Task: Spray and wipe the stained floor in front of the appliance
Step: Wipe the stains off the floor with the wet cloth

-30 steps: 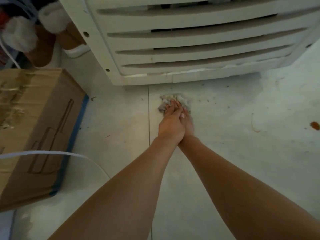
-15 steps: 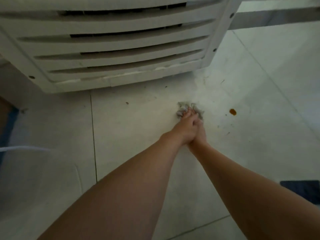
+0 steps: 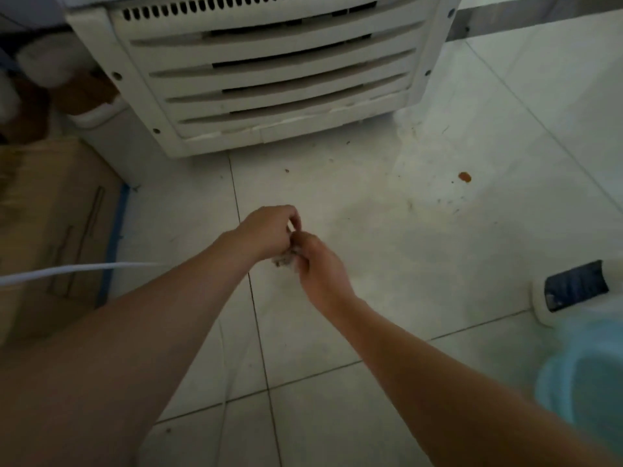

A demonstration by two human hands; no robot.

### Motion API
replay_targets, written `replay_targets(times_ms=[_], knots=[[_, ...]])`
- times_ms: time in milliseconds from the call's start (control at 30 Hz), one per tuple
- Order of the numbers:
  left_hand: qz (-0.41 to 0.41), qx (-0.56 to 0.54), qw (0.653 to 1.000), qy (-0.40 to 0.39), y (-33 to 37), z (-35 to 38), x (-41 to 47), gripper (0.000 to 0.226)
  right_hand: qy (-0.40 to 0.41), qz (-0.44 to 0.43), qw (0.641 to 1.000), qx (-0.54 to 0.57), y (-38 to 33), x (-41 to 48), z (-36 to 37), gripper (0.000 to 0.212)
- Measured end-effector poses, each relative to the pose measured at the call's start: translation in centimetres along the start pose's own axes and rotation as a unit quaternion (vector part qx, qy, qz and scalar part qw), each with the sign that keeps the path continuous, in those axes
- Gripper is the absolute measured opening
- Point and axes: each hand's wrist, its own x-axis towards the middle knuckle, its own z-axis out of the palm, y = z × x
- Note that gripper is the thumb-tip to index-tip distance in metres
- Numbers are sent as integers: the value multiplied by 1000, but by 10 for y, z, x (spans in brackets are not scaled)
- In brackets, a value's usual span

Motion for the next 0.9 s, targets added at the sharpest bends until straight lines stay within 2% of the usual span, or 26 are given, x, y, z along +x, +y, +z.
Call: replay_targets(times_ms=[33,100,167,233,300,367,467,700,767,833,900], knots=[[-24,33,999,-11,-11,10,-10,27,-30,1,1000,7,2,-16,19,32],[-50,75,995,-47,-28,36,-26,29,-95,-53,990,-92,13,-52,51,47],[-44,76,994,-68,-35,53,-31,30,-117,-116,968,-188,35,-64,65,60],[-26,50,997,-54,-34,56,-27,36,-129,-144,954,-228,43,-63,62,65],[-17,20,999,-21,-28,55,-15,39,-136,-152,949,-241,48,-45,52,61],[-14,-16,1000,4,-15,54,0,36,-124,-141,945,-267,62,-12,36,58],[15,-46,998,27,11,50,25,43,-116,-59,942,-310,88,33,6,54],[40,-95,994,44,16,41,46,61,15,61,938,-340,153,66,-78,47],[35,-108,992,57,9,36,38,60,26,126,939,-320,155,75,-101,43],[14,-132,987,86,-3,31,28,58,70,173,943,-276,140,83,-110,45],[-23,-156,978,139,-17,20,19,55,115,147,953,-240,106,83,-95,53]])
